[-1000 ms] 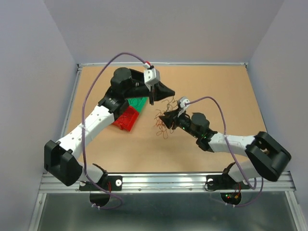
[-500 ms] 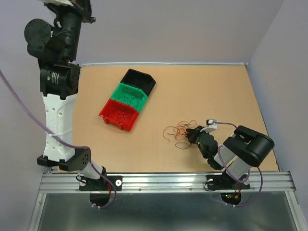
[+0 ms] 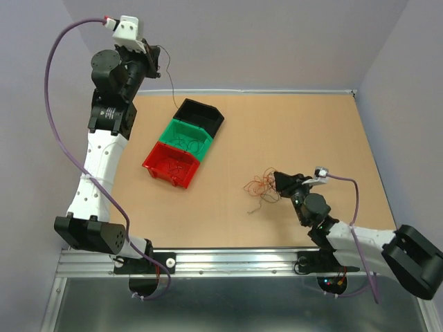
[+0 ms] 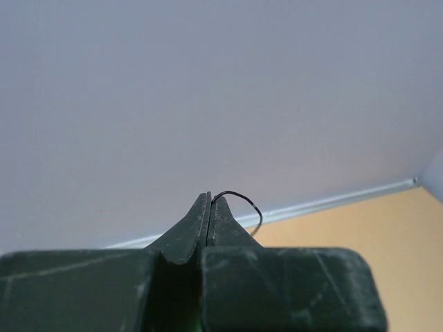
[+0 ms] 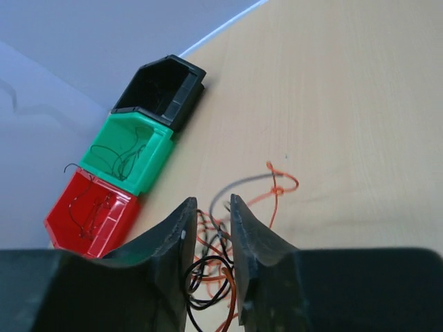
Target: Untangle the cables
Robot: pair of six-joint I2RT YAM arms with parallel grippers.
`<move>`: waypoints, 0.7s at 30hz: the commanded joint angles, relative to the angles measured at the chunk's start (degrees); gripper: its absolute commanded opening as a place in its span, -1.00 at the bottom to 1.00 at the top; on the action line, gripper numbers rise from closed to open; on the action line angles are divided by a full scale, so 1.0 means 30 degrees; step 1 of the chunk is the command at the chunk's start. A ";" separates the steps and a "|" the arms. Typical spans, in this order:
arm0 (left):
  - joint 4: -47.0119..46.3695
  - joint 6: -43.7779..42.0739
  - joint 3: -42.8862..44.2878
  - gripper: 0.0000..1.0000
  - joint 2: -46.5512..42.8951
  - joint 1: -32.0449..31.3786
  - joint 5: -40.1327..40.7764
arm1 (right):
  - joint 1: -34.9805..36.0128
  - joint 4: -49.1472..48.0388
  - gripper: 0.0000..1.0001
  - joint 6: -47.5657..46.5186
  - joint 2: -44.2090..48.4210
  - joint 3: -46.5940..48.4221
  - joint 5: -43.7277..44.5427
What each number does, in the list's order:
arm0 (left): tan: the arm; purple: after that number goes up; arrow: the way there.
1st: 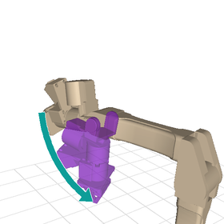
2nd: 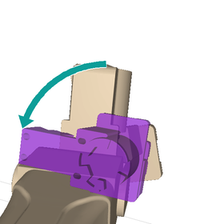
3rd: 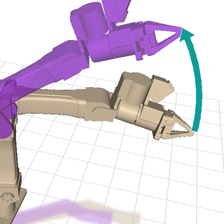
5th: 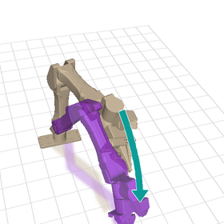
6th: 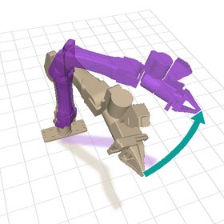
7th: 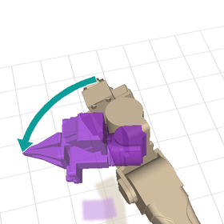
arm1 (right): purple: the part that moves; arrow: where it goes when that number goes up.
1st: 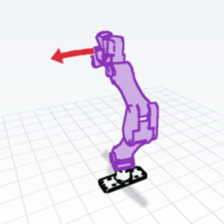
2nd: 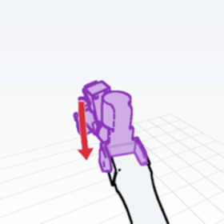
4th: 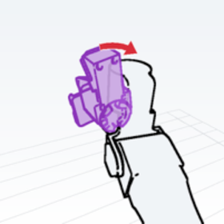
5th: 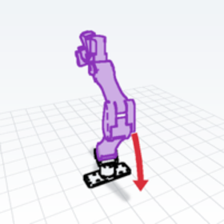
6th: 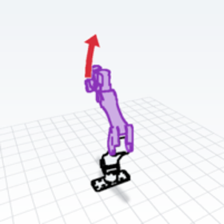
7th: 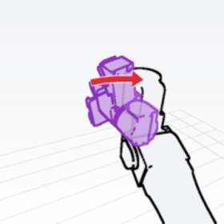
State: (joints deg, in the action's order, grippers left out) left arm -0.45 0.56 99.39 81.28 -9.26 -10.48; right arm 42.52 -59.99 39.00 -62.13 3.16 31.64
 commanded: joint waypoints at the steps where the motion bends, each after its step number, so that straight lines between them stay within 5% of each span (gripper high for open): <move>1: -0.0935 -0.1533 -0.0872 -1.00 -0.1309 0.0097 -0.1077 | 0.0005 0.5982 -0.25 -0.0667 0.3154 -0.1143 0.0527; 2: -0.0935 -0.1620 -0.1688 -1.00 -0.1745 0.0097 -0.1396 | 0.0005 0.6978 0.17 -0.0783 0.3741 -0.1112 0.0673; 5: -0.1692 -0.1564 -0.3479 -1.00 -0.2886 0.0097 -0.2393 | 0.0005 1.0057 0.69 -0.1134 0.6986 -0.0029 0.0851; 15: -0.4655 0.0248 -0.7555 -1.00 -0.6026 0.0097 -0.4679 | 0.0006 1.4868 0.93 -0.2394 1.1187 0.1670 -0.1399; 21: -0.5007 0.1278 -0.8374 -1.00 -0.6671 0.0097 -0.5938 | 0.0005 1.3026 0.91 -0.5498 0.7658 0.3924 -0.5676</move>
State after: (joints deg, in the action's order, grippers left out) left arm -11.03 1.52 76.29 62.74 -9.23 -24.10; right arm 42.44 -16.95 29.80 -32.80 7.92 23.90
